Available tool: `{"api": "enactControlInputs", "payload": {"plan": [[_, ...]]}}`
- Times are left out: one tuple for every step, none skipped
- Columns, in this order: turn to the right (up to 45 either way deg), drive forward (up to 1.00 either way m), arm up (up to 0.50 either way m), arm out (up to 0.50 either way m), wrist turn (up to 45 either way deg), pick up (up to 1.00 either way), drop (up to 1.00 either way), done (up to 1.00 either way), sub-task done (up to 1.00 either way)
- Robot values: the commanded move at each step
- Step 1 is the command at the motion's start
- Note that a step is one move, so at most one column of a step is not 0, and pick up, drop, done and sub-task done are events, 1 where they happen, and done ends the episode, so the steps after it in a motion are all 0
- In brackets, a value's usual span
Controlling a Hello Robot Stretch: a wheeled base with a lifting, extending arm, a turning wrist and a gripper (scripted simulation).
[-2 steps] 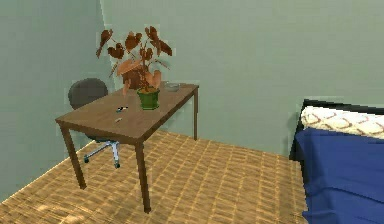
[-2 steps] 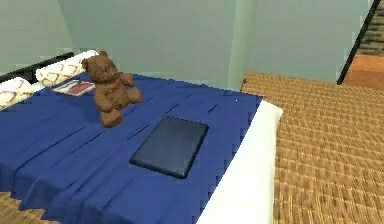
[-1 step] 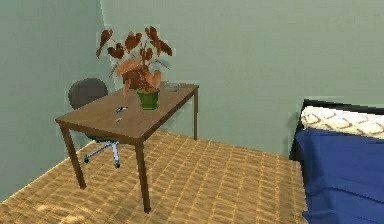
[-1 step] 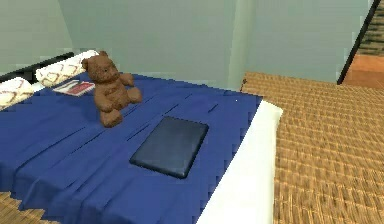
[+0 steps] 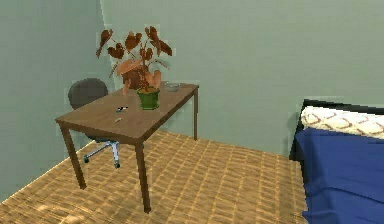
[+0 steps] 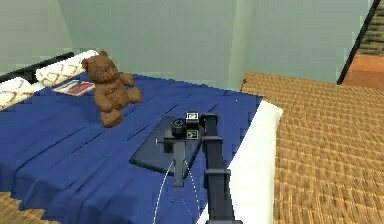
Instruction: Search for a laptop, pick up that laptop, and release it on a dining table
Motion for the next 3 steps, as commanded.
{"api": "enactControlInputs", "payload": {"plan": [[0.0, 0.0, 0.0, 0.0, 45.0, 0.0, 0.0, 0.0, 0.0], [0.0, 0.0, 0.0, 0.0, 45.0, 0.0, 0.0, 0.0, 0.0], [0.0, 0.0, 0.0, 0.0, 45.0, 0.0, 0.0, 0.0, 0.0]]}}
